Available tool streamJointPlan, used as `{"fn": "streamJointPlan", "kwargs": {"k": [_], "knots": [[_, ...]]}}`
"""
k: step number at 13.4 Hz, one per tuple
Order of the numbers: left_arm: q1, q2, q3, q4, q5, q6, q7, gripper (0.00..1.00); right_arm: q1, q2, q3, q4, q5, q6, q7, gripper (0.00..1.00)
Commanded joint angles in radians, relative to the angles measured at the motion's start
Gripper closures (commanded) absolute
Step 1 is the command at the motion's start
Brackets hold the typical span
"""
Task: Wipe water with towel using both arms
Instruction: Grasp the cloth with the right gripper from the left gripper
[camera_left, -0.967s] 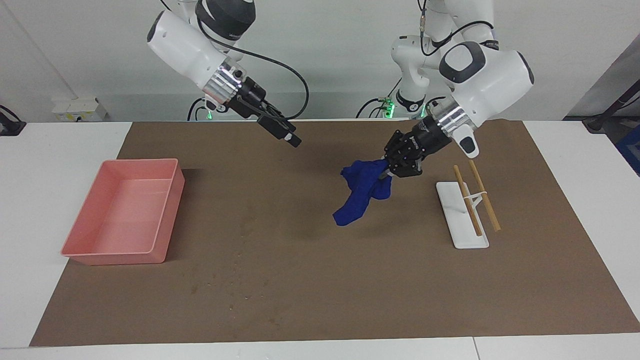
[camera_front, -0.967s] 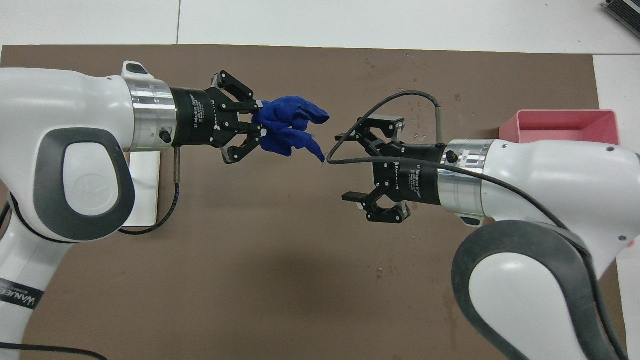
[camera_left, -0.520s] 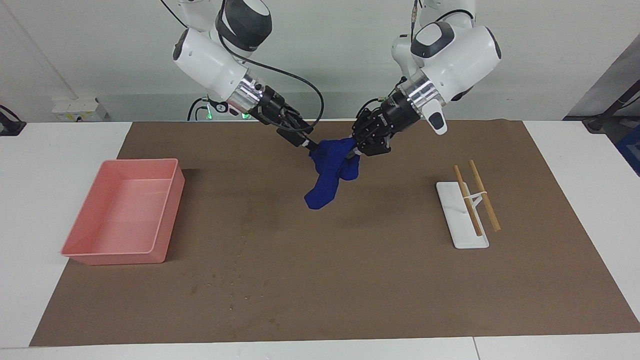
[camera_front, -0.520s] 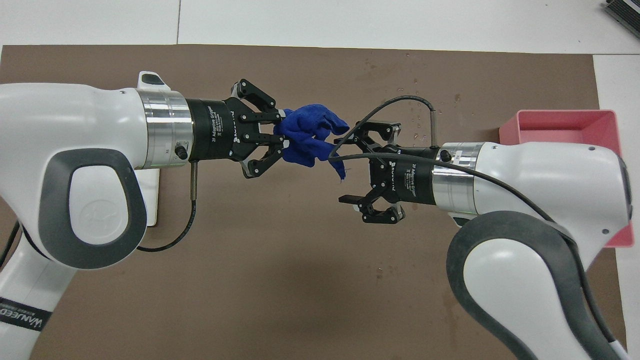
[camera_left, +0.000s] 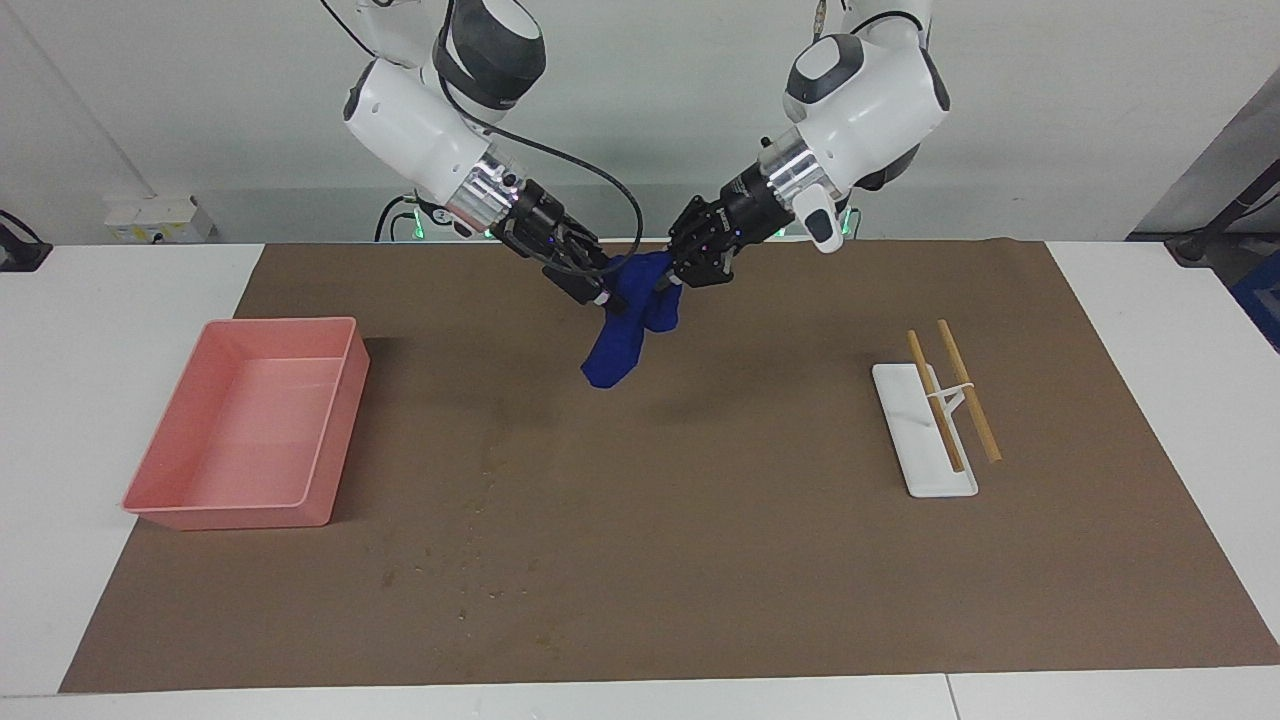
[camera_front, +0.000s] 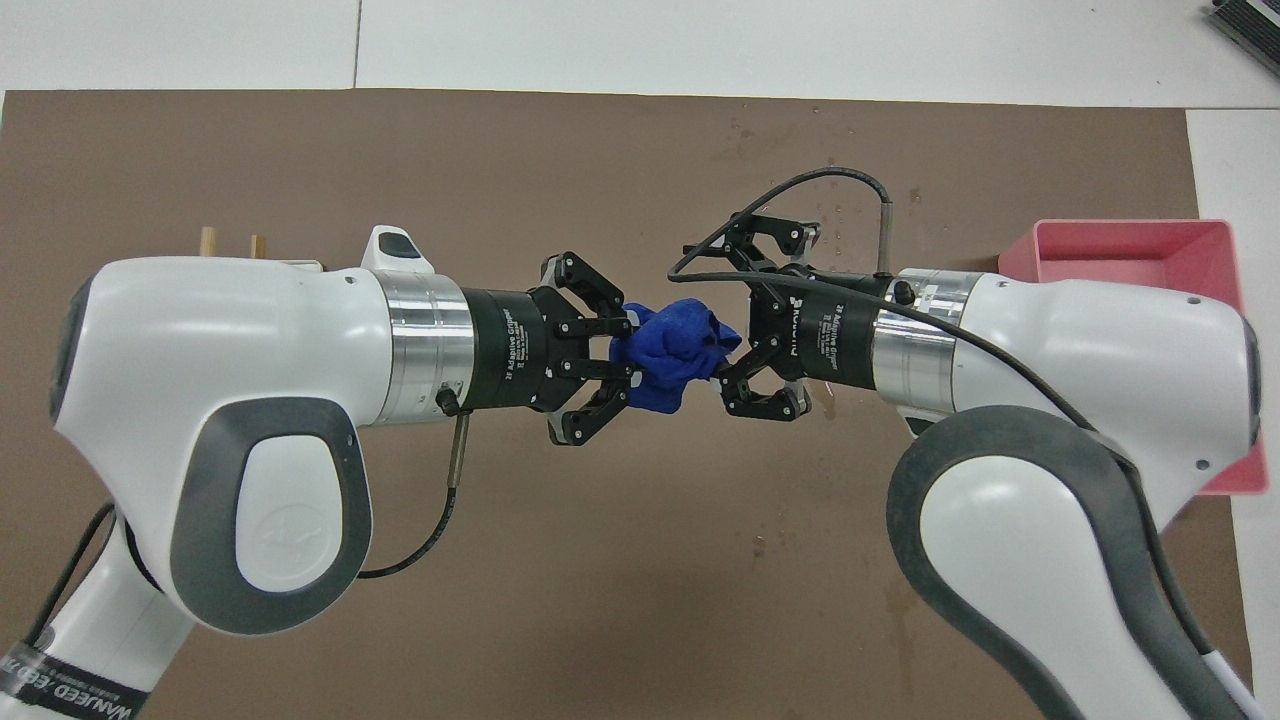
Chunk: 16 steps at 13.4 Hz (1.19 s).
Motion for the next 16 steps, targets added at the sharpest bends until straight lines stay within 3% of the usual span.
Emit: {"fn": "streamJointPlan", "kwargs": {"k": [1, 3, 7, 9, 11, 16], "knots": [[-0.02, -0.042, 0.012, -0.035, -0.022, 0.111, -0.017, 1.0, -0.006, 0.024, 0.006, 0.013, 0.05, 0.028, -0.037, 0.0], [-0.041, -0.04, 0.011, -0.049, -0.022, 0.209, -0.026, 1.0, -0.003, 0.022, 0.006, 0.011, 0.05, 0.028, -0.045, 0.02], [-0.136, -0.04, 0.009, -0.098, -0.024, 0.413, -0.069, 1.0, 0.001, 0.022, 0.006, 0.013, 0.048, 0.031, -0.074, 0.37], [-0.147, -0.048, 0.009, -0.116, -0.024, 0.414, -0.071, 1.0, 0.001, 0.024, 0.006, 0.013, 0.048, 0.031, -0.08, 0.6], [-0.149, -0.049, 0.009, -0.116, -0.024, 0.406, -0.074, 1.0, -0.003, 0.024, 0.006, 0.017, 0.048, 0.016, -0.118, 0.97], [-0.163, -0.048, 0.008, -0.113, -0.022, 0.406, -0.069, 1.0, -0.012, 0.024, 0.006, 0.019, 0.048, -0.017, -0.175, 1.0]]}}
